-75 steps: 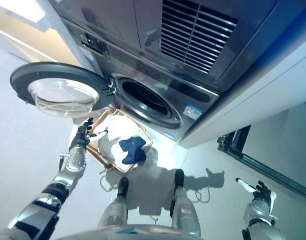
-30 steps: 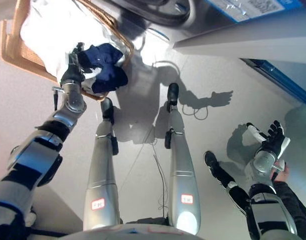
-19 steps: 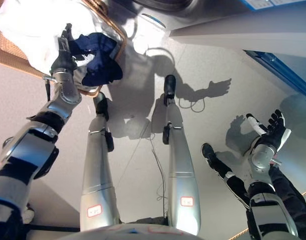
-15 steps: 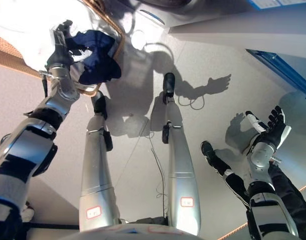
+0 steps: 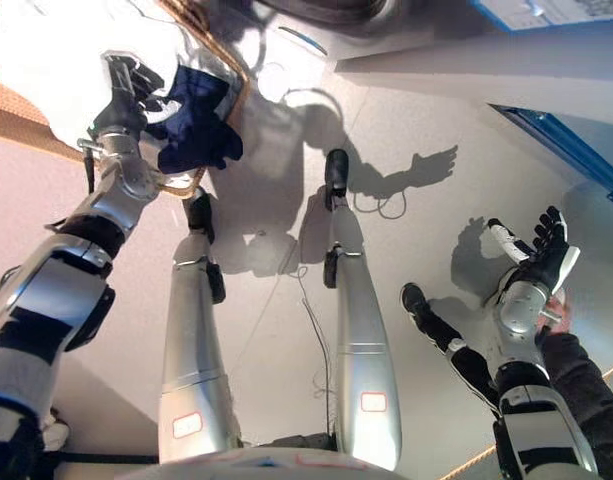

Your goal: Put the clothes in the basket into the washing machine.

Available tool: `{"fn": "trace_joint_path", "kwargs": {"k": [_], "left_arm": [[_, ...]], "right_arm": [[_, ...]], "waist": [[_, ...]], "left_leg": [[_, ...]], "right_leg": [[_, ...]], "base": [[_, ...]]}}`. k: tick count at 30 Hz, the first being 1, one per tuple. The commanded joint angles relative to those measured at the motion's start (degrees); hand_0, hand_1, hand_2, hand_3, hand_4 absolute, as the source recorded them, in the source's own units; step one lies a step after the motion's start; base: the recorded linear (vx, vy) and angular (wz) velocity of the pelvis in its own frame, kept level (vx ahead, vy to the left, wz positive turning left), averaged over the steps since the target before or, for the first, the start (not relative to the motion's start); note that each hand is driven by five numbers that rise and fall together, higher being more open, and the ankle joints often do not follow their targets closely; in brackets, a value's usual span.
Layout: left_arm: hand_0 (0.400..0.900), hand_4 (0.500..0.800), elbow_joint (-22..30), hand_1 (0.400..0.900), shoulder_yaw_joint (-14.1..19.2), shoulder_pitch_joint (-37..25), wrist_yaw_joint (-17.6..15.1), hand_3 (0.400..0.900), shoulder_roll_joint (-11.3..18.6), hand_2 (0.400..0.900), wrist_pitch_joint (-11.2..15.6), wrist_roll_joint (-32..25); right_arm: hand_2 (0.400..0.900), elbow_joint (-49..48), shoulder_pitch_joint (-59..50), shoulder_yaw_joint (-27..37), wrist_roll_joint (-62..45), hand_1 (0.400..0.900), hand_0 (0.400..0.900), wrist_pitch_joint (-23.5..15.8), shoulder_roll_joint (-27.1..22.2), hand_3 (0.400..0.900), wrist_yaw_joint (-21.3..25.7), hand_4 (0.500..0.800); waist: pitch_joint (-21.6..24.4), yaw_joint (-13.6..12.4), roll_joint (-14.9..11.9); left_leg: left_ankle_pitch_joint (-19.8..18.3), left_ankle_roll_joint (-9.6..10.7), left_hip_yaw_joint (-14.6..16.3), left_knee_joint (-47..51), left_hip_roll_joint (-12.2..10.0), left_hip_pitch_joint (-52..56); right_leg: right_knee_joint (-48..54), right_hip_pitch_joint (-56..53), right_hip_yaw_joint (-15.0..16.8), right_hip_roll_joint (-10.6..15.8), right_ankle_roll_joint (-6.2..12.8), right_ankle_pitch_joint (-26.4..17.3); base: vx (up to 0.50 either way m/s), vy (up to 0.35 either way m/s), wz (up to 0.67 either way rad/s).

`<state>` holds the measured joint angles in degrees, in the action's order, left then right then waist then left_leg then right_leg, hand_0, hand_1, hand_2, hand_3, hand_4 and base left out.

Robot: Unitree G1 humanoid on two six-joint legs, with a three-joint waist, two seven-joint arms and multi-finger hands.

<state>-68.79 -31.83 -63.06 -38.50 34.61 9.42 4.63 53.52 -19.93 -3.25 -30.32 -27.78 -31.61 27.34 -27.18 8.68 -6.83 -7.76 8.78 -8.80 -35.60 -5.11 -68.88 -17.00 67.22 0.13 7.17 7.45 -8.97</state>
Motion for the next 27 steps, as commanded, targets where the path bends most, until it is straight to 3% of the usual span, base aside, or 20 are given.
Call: {"fn": "trace_joint_path", "kwargs": {"k": [1, 13, 19, 27], "left_arm": [[0.4, 0.5, -1.6, 0.4, 1.4, 4.8, 0.1, 0.4, -0.6, 0.4, 0.1, 0.3], [0.4, 0.5, 1.3, 0.4, 4.7, 9.2, 5.5, 0.4, -3.5, 0.4, 2.3, -4.4], [0.4, 0.5, 1.6, 0.4, 6.4, 11.1, 8.8, 0.4, -6.0, 0.4, 3.3, -7.9], [0.4, 0.5, 3.1, 0.4, 6.4, 11.2, 9.9, 0.4, -6.9, 0.4, 3.9, -9.9]], "right_arm": [[0.9, -0.3, 8.5, 1.1, -1.0, 0.9, 0.9, -0.4, -5.2, 0.9, 3.0, 0.8], [0.9, 8.2, 3.8, 1.5, -1.5, 0.9, 0.9, 4.0, -7.0, 0.9, -0.3, 0.8], [0.9, 13.6, 2.5, 2.6, -1.4, 0.9, 0.9, 6.4, -7.6, 0.9, -1.7, 0.8], [0.9, 15.6, 1.9, 2.9, -2.2, 0.9, 0.9, 7.2, -8.1, 0.9, -3.0, 0.8]], "waist": [[1.9, 0.3, 1.0], [1.2, -2.7, 3.8], [2.6, -4.0, 5.7], [3.9, -4.8, 6.4]], "left_leg": [[2.2, -9.6, 3.8, 9.2, 7.1, 6.7], [6.7, -7.6, 4.7, 24.3, 7.8, 28.0], [10.1, -6.8, 3.8, 32.9, 7.0, 38.2], [9.8, -7.0, 3.1, 33.5, 7.0, 42.0]], "right_leg": [[-2.4, -2.4, -2.7, -4.8, -2.02, 3.8], [4.6, -20.2, -2.1, -4.2, -1.61, 2.7], [8.2, -29.0, -2.4, -4.0, -1.47, 2.7], [8.6, -33.1, -2.8, -4.0, -1.32, 3.1]], "base": [[-0.05, 0.02, 0.1], [0.08, 0.008, 0.03], [0.09, -0.016, 0.08], [0.04, -0.012, 0.05]]}}
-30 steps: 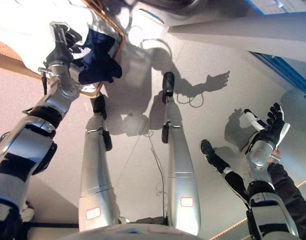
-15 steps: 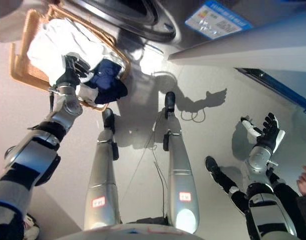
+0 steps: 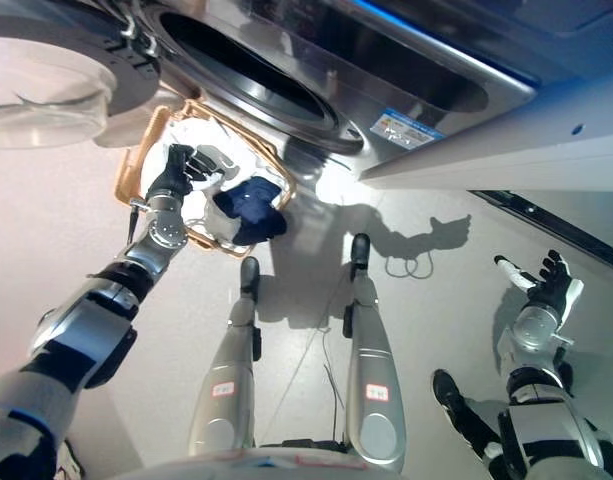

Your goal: Put the clothes in the basket into the washing machine.

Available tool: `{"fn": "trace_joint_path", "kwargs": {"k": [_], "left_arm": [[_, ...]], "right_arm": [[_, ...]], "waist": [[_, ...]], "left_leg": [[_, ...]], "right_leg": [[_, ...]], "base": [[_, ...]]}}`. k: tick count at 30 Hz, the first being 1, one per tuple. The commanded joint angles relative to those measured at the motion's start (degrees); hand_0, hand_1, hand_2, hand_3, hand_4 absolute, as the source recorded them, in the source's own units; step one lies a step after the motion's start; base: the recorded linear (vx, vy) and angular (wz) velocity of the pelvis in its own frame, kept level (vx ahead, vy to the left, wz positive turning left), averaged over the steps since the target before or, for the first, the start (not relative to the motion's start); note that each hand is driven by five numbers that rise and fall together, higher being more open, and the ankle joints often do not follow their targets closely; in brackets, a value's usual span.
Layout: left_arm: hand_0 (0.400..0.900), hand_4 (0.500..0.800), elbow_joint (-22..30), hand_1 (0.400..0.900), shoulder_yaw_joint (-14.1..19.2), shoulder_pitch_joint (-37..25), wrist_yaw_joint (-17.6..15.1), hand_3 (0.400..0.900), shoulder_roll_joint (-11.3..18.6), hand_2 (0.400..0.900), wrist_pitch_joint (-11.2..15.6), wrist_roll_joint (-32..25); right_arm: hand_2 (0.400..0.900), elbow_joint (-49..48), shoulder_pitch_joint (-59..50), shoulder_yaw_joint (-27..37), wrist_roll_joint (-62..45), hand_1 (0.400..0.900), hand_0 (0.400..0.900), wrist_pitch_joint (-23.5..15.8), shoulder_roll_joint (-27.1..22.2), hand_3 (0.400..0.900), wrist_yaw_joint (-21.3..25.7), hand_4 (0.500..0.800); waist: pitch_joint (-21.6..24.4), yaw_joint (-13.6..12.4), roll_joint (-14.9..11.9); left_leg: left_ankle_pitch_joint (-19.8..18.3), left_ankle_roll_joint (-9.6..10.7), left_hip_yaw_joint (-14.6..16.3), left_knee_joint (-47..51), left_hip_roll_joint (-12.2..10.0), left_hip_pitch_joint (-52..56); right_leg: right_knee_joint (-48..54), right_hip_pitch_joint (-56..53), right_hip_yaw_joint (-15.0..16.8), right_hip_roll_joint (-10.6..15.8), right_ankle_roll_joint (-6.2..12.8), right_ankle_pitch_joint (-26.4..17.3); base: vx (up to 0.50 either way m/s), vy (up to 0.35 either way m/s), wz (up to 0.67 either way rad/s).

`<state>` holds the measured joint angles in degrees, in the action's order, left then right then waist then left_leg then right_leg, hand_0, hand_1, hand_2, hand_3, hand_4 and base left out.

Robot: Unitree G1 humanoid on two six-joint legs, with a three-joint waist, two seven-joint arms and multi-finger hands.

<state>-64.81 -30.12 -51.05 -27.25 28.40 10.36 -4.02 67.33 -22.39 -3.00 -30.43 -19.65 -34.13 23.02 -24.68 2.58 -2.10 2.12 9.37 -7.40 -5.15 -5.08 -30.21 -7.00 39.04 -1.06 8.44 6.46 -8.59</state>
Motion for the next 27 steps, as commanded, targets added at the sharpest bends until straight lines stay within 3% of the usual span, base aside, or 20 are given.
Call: {"fn": "trace_joint_path", "kwargs": {"k": [1, 2, 3, 4, 11, 19, 27], "left_arm": [[0.435, 0.521, -1.1, 0.435, 4.6, -1.0, -1.1, 0.435, -0.7, 0.435, 3.0, -1.2], [0.59, 0.614, -1.3, 0.59, 4.5, -1.1, -1.0, 0.59, -0.8, 0.59, 2.9, -1.3], [0.875, 0.785, -1.5, 0.875, 4.5, -1.0, -1.0, 0.875, -1.0, 0.875, 2.9, -1.4], [0.9, 0.8, -1.7, 0.9, 4.4, -0.9, -1.1, 0.9, -1.2, 0.9, 2.8, -1.4], [0.9, 0.8, -3.0, 0.9, 4.9, 0.6, -1.1, 0.9, -3.5, 0.9, 2.3, -1.2], [0.9, 0.8, -5.7, 0.9, 1.3, -0.2, -8.7, 0.9, -5.0, 0.9, -2.1, 10.9], [0.9, 0.8, -7.6, 0.9, 1.4, 0.0, -13.2, 0.9, -8.2, 0.9, -4.7, 12.8]], "right_arm": [[0.9, 1.9, 4.3, 2.6, -2.4, 0.9, 0.9, -1.0, -5.8, 0.9, 1.1, 0.8], [0.9, 2.0, 4.3, 2.8, -2.7, 0.9, 0.9, -1.0, -5.8, 0.9, 1.1, 0.8], [0.9, 2.0, 4.4, 2.8, -2.8, 0.9, 0.9, -1.0, -5.8, 0.9, 1.1, 0.8], [0.9, 2.2, 4.4, 2.8, -2.9, 0.9, 0.9, -1.1, -5.7, 0.9, 1.1, 0.8], [0.9, 2.6, 5.2, 2.9, -3.7, 0.9, 0.9, -1.4, -5.3, 0.9, 1.2, 0.8], [0.9, -4.4, 6.4, 0.6, -1.9, 0.9, 0.9, -4.2, -3.5, 0.9, 4.1, 0.8], [0.9, -8.5, 8.7, 0.3, -1.0, 0.9, 0.9, -6.1, -2.4, 0.9, 7.1, 0.8]], "waist": [[1.3, 1.4, 1.7], [1.4, 1.3, 1.6], [1.4, 1.3, 1.7], [1.3, 1.2, 1.7], [1.5, 1.1, 1.7], [-0.2, 1.7, 0.3], [-2.5, 2.6, -1.2]], "left_leg": [[-0.2, -7.6, 1.7, 2.7, 7.1, 3.3], [-0.2, -7.8, 1.7, 2.5, 7.3, 3.2], [-0.3, -7.9, 1.7, 2.4, 7.3, 3.1], [-0.2, -7.9, 1.6, 2.5, 7.4, 3.0], [0.3, -7.9, 1.4, 3.2, 7.2, 3.0], [0.5, -8.0, 1.5, 1.8, 7.1, -0.1], [0.3, -8.3, 1.4, -1.0, 7.0, -5.3]], "right_leg": [[-1.6, -4.9, -1.5, -5.3, -0.37, 2.9], [-1.8, -4.9, -1.5, -5.3, -0.4, 2.9], [-1.8, -4.9, -1.5, -5.3, -0.43, 2.9], [-1.6, -5.0, -1.5, -5.3, -0.44, 2.9], [-0.9, -5.2, -1.6, -5.6, -0.74, 3.1], [-1.5, -2.7, -1.3, -6.1, -0.98, 3.0], [-2.2, 1.9, -1.2, -6.9, -1.36, 2.5]], "base": [[0.0, 0.0, 0.0], [0.0, -0.011, 0.04], [0.01, -0.012, 0.04], [0.01, -0.005, 0.04], [0.0, 0.0, 0.0], [-0.02, -0.024, -0.04], [-0.03, -0.045, -0.02]]}}
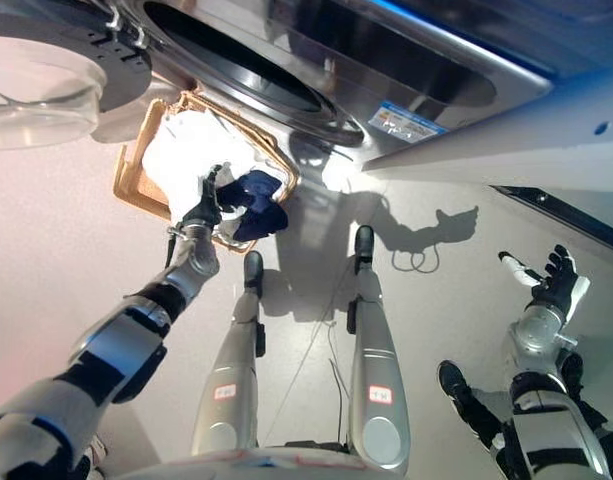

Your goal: Put the clothes in the basket into the washing machine.

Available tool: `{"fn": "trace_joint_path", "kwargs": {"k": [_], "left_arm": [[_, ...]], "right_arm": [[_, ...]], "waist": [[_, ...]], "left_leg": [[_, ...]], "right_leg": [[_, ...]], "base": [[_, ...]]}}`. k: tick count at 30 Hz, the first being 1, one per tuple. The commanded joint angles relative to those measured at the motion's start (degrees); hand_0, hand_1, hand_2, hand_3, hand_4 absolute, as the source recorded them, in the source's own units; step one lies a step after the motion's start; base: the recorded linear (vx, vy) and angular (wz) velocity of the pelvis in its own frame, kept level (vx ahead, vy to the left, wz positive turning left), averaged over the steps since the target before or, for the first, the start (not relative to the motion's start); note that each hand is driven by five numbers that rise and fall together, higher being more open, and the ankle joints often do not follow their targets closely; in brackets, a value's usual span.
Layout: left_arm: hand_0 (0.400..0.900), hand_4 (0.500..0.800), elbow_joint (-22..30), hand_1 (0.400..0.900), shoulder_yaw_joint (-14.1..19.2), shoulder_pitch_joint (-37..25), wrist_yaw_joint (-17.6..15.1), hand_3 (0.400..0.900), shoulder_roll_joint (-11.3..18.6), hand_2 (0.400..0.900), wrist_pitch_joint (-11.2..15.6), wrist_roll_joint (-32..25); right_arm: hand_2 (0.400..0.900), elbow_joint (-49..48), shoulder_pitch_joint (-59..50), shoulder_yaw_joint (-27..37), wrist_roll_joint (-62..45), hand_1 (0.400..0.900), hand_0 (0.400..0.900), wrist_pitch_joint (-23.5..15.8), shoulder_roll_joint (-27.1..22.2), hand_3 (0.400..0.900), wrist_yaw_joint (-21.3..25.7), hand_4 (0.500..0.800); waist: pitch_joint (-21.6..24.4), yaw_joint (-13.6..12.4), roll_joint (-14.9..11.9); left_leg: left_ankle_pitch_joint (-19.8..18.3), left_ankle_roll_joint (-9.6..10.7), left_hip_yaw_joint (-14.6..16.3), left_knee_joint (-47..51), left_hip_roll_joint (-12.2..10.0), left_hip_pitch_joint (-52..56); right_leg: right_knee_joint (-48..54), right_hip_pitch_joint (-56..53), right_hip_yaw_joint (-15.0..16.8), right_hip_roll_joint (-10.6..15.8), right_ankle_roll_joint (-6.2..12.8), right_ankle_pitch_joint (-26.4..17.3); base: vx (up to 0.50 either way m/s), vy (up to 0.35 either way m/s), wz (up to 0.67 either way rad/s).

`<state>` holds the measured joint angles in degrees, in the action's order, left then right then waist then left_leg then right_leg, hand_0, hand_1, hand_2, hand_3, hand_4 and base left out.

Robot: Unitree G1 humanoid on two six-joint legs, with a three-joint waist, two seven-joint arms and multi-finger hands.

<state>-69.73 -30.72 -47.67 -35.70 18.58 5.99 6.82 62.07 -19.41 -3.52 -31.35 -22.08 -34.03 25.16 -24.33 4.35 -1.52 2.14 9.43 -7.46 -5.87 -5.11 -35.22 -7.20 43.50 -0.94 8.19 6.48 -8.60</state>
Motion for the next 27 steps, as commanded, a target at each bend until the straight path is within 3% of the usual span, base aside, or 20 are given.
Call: {"fn": "trace_joint_path", "kwargs": {"k": [1, 19, 24, 25, 27], "left_arm": [[0.9, 0.8, -2.7, 0.9, 2.0, -3.6, -5.2, 0.9, 1.6, 0.9, -0.4, 2.1], [0.9, 0.8, -2.3, 0.9, 2.0, -7.7, -9.0, 0.9, -0.2, 0.9, -1.6, -0.6], [0.9, 0.8, -3.8, 0.9, 1.5, -10.0, -9.6, 0.9, 1.3, 0.9, -2.4, -0.6], [0.757, 0.714, -4.1, 0.757, 1.2, -10.7, -9.7, 0.757, 1.9, 0.757, -2.6, -0.4], [0.4, 0.5, -4.4, 0.4, 0.9, -11.8, -9.7, 0.4, 2.9, 0.4, -3.0, -0.1]], "right_arm": [[0.9, -4.1, 6.0, 0.9, 0.0, 0.9, 0.9, -4.0, -2.5, 0.9, 5.4, 0.8], [0.9, -13.6, 6.7, 0.9, 2.5, 0.9, 0.9, -5.8, -4.5, 0.9, 9.8, 0.8], [0.9, -15.7, 6.0, 1.0, 3.6, 0.9, 0.9, -6.2, -6.1, 0.9, 11.0, 0.8], [0.9, -16.1, 5.8, 1.0, 3.8, 0.9, 0.9, -6.3, -6.5, 0.9, 11.2, 0.8], [0.9, -17.0, 5.9, 1.2, 4.0, 0.9, 0.9, -6.3, -7.2, 0.9, 11.4, 0.8]], "waist": [[-3.1, 1.0, -2.0], [-4.7, 1.7, -2.8], [-5.2, 2.2, -3.7], [-5.2, 2.4, -3.9], [-5.2, 2.9, -4.2]], "left_leg": [[0.3, -8.3, 1.4, -0.4, 7.0, -1.0], [1.1, -8.1, 0.2, -1.4, 5.7, -9.9], [1.1, -8.1, -0.5, -2.1, 5.4, -13.1], [1.0, -8.1, -0.6, -2.5, 5.5, -14.2], [0.9, -8.0, -0.7, -3.3, 5.4, -16.0]], "right_leg": [[-2.1, -2.0, -1.3, -6.8, -1.42, 2.4], [-3.9, 7.9, -2.7, -7.3, -1.32, 2.1], [-4.6, 11.2, -3.2, -7.4, -1.15, 2.0], [-4.9, 12.1, -3.2, -7.4, -1.11, 2.0], [-5.4, 13.7, -3.4, -7.3, -1.02, 1.9]], "base": [[-0.03, -0.047, -0.03], [-0.02, -0.029, 0.02], [-0.05, -0.035, 0.05], [-0.04, -0.021, 0.03], [-0.04, -0.019, 0.05]]}}
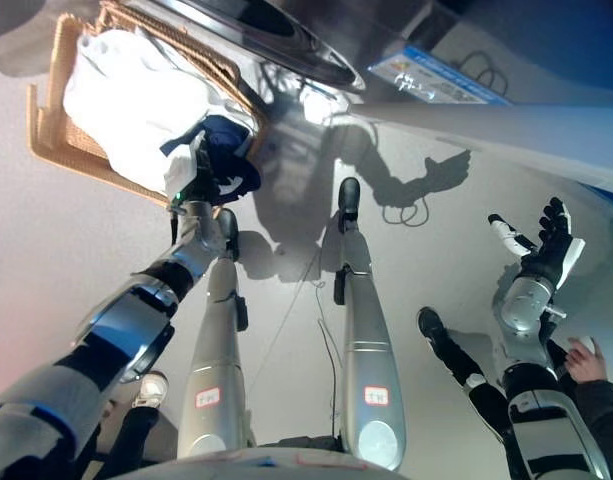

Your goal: Put the clothes in the basket into the washing machine.

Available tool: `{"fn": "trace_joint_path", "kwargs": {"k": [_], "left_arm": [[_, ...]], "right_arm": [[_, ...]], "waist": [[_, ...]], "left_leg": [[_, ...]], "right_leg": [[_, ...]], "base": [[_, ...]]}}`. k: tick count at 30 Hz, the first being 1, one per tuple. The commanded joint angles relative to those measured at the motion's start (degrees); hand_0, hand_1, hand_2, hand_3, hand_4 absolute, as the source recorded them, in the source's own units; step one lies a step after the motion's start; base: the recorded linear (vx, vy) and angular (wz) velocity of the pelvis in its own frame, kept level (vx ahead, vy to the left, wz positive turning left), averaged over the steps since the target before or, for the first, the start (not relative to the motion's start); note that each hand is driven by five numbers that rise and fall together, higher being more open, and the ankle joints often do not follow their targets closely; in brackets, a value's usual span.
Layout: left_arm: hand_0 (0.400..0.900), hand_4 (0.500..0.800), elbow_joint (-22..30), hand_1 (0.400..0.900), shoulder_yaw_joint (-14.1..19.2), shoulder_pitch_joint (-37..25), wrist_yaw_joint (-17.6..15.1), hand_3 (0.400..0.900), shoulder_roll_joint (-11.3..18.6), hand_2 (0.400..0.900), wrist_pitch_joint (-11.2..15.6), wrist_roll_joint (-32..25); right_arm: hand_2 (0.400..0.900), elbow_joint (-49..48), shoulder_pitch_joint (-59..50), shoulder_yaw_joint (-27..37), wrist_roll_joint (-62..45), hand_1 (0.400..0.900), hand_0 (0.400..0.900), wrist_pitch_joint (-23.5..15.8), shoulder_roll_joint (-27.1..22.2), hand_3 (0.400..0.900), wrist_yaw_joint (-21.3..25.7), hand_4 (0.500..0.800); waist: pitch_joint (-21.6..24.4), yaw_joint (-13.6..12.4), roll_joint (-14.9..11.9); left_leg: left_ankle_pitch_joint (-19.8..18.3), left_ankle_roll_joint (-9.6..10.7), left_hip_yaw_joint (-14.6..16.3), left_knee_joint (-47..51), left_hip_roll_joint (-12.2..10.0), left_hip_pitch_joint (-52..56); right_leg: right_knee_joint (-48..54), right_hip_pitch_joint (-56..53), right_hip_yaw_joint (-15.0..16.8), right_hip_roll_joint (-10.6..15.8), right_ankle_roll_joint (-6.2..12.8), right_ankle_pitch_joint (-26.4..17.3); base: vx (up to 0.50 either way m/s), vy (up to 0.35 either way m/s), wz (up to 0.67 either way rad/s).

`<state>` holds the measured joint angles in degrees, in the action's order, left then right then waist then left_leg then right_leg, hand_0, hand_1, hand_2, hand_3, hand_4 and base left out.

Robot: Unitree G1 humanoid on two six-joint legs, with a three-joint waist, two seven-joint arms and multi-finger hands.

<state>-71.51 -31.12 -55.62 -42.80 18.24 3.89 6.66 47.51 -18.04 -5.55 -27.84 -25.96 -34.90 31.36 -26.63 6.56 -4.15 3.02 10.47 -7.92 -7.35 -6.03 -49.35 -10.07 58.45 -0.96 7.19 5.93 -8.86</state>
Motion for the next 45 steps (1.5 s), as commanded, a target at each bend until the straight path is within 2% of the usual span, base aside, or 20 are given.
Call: {"fn": "trace_joint_path", "kwargs": {"k": [1, 4, 14, 21, 32, 35, 38, 39, 41, 45], "left_arm": [[0.4, 0.5, -2.7, 0.4, 1.2, -4.2, -2.7, 0.4, 3.8, 0.4, -1.0, 0.3], [0.4, 0.5, -2.4, 0.4, 1.2, -4.3, -2.9, 0.4, 4.8, 0.4, -1.2, 0.1], [0.4, 0.5, -1.7, 0.4, 1.6, -3.6, -3.0, 0.4, 4.5, 0.4, -1.4, 1.0], [0.4, 0.5, -0.3, 0.4, 3.5, -1.4, -0.7, 0.4, 4.2, 0.4, 0.5, -1.9], [0.4, 0.5, 7.4, 0.4, 3.5, 1.9, 5.0, 0.4, 4.0, 0.4, 4.0, -3.9], [0.4, 0.5, 8.5, 0.4, 5.4, 2.1, 8.3, 0.4, 3.8, 0.4, 5.8, -9.4], [0.4, 0.5, 10.4, 0.4, 7.7, 2.7, 12.4, 0.4, 3.7, 0.4, 8.5, -19.7], [0.4, 0.5, 10.6, 0.4, 8.1, 2.6, 12.9, 0.4, 3.6, 0.4, 9.1, -21.4], [0.4, 0.5, 11.6, 0.4, 10.5, 1.9, 16.3, 0.4, 3.1, 0.4, 11.5, -31.1], [0.4, 0.5, 11.5, 0.4, 13.7, -2.5, 19.6, 0.4, 2.6, 0.4, 13.6, -43.7]], "right_arm": [[0.9, -3.0, 4.8, 3.4, 0.7, 0.9, 0.9, -2.6, -6.6, 0.9, 5.4, 0.8], [0.9, -4.5, 5.7, 4.0, 0.7, 0.9, 0.9, -3.0, -6.5, 0.9, 5.7, 0.8], [0.9, -5.7, 5.6, 4.5, 2.2, 0.9, 0.9, -2.9, -5.9, 0.9, 6.0, 0.8], [0.9, -3.7, 4.2, 3.7, 2.1, 0.9, 0.9, -1.5, -5.7, 0.9, 5.1, 0.8], [0.9, 3.7, 2.9, 4.2, 0.1, 0.9, 0.9, 1.6, -5.5, 0.9, 1.2, 0.8], [0.9, 6.7, 2.3, 5.0, -0.9, 0.9, 0.9, 2.8, -6.0, 0.9, -0.1, 0.8], [0.9, 8.9, 1.3, 5.9, -2.6, 0.9, 0.9, 3.8, -6.8, 0.9, -1.7, 0.8], [0.9, 9.3, 1.3, 6.1, -2.8, 0.9, 0.9, 4.1, -6.9, 0.9, -2.0, 0.8], [0.9, 11.0, 0.7, 6.8, -4.1, 0.9, 0.9, 4.8, -7.1, 0.9, -2.9, 0.8], [0.9, 15.5, -1.0, 7.9, -5.8, 0.9, 0.9, 6.2, -7.3, 0.9, -4.2, 0.8]], "waist": [[-2.9, 0.8, -1.7], [-2.8, 1.1, -1.6], [-2.0, 1.1, -1.2], [-1.4, 0.7, -0.2], [-0.1, -1.4, 2.5], [0.4, -2.2, 3.5], [1.5, -2.7, 4.3], [1.8, -2.8, 4.4], [2.8, -2.9, 4.8], [4.6, -2.8, 4.9]], "left_leg": [[-0.1, -9.1, -0.3, -2.4, 6.4, -2.8], [-0.3, -9.2, -0.5, -3.4, 6.6, -4.9], [-0.5, -9.3, 0.0, -3.4, 6.5, -5.5], [-0.1, -9.0, 1.3, -1.3, 6.5, 0.0], [1.3, -8.3, 2.1, 4.0, 7.5, 13.8], [2.0, -8.1, 2.2, 6.6, 7.4, 17.4], [2.5, -7.9, 2.2, 8.0, 7.4, 19.8], [2.5, -7.9, 2.2, 8.2, 7.4, 20.3], [2.2, -7.9, 2.0, 8.9, 7.2, 22.1], [2.6, -7.4, 1.4, 10.5, 7.0, 25.0]], "right_leg": [[-2.9, -0.5, -3.6, -6.2, -0.42, 2.2], [-3.6, 1.1, -3.7, -6.1, -0.37, 2.1], [-4.0, 2.2, -3.7, -5.9, -0.56, 1.9], [-3.1, -2.2, -3.7, -5.6, -0.7, 1.5], [0.4, -15.8, -3.0, -5.0, -0.87, 1.3], [2.1, -19.2, -3.2, -4.7, -0.76, 1.5], [3.0, -21.5, -3.3, -4.7, -0.76, 1.5], [3.1, -21.9, -3.3, -4.8, -0.78, 1.5], [2.9, -23.3, -3.4, -5.0, -0.87, 2.0], [3.6, -26.2, -3.7, -5.1, -0.7, 2.3]], "base": [[-0.06, -0.006, 0.04], [-0.01, 0.004, 0.0], [0.0, 0.009, -0.02], [0.01, 0.034, -0.06], [0.04, 0.007, -0.03], [0.04, -0.002, 0.05], [0.04, 0.012, 0.0], [0.05, 0.011, 0.0], [0.06, 0.004, 0.01], [0.07, 0.005, 0.05]]}}
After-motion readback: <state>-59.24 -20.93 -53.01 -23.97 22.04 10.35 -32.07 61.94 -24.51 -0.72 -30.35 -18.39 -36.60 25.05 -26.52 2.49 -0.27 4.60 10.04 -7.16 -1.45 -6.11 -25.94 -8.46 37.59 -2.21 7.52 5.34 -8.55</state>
